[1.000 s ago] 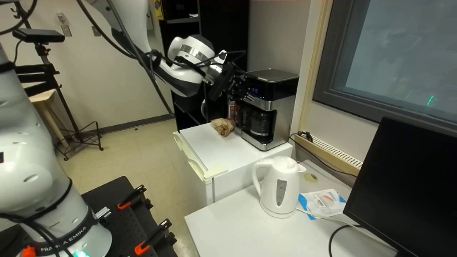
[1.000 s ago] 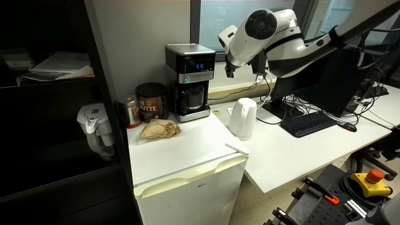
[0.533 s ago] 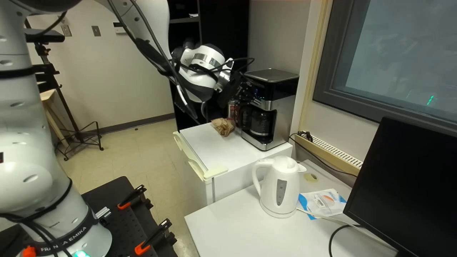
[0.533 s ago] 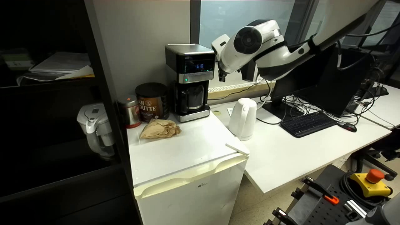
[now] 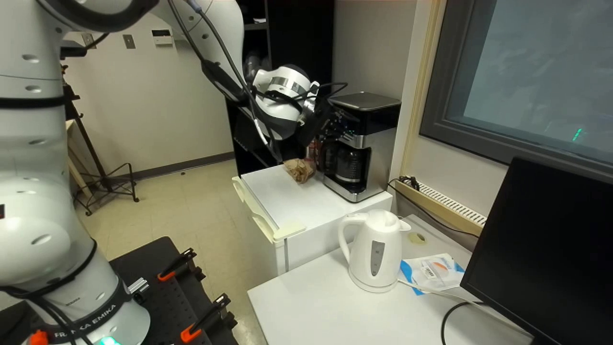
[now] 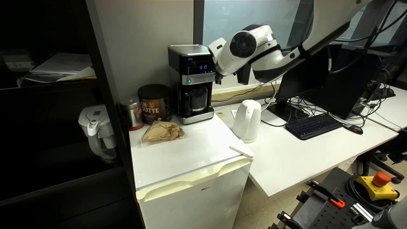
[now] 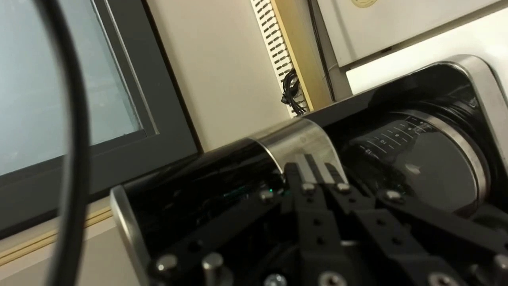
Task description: Press a button on the coffee maker
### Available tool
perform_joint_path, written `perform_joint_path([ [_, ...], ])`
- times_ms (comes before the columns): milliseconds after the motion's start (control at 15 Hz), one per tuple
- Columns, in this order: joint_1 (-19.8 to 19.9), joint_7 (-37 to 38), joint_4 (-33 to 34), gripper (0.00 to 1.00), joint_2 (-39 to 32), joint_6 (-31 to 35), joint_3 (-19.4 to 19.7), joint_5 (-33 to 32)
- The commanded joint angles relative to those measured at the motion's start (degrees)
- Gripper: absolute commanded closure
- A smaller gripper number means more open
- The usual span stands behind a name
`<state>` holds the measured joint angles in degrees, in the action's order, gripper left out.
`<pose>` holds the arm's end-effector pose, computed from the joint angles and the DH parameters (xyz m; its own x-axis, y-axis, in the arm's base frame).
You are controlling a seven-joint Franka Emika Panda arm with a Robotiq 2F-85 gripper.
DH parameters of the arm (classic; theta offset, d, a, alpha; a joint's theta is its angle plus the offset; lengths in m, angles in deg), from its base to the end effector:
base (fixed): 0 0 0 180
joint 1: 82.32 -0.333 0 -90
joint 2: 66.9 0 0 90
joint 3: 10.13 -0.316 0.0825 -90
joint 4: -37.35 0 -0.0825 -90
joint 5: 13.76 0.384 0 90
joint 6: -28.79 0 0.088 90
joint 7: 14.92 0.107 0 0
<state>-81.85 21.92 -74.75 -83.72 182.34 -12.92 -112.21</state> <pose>0.6215 0.0545 0.3468 0.5528 0.8164 0.1670 0.3549 -0.4119 0.8393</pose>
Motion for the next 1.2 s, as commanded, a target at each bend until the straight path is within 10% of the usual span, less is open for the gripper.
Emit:
perform_joint_path([
  [0, 0.11, 1.06, 3.81, 0.97, -3.01, 2.07, -0.19, -1.61],
  [1133, -1.24, 3.32, -10.01, 0.99, 8.42, 3.75, -1.45, -9.89],
])
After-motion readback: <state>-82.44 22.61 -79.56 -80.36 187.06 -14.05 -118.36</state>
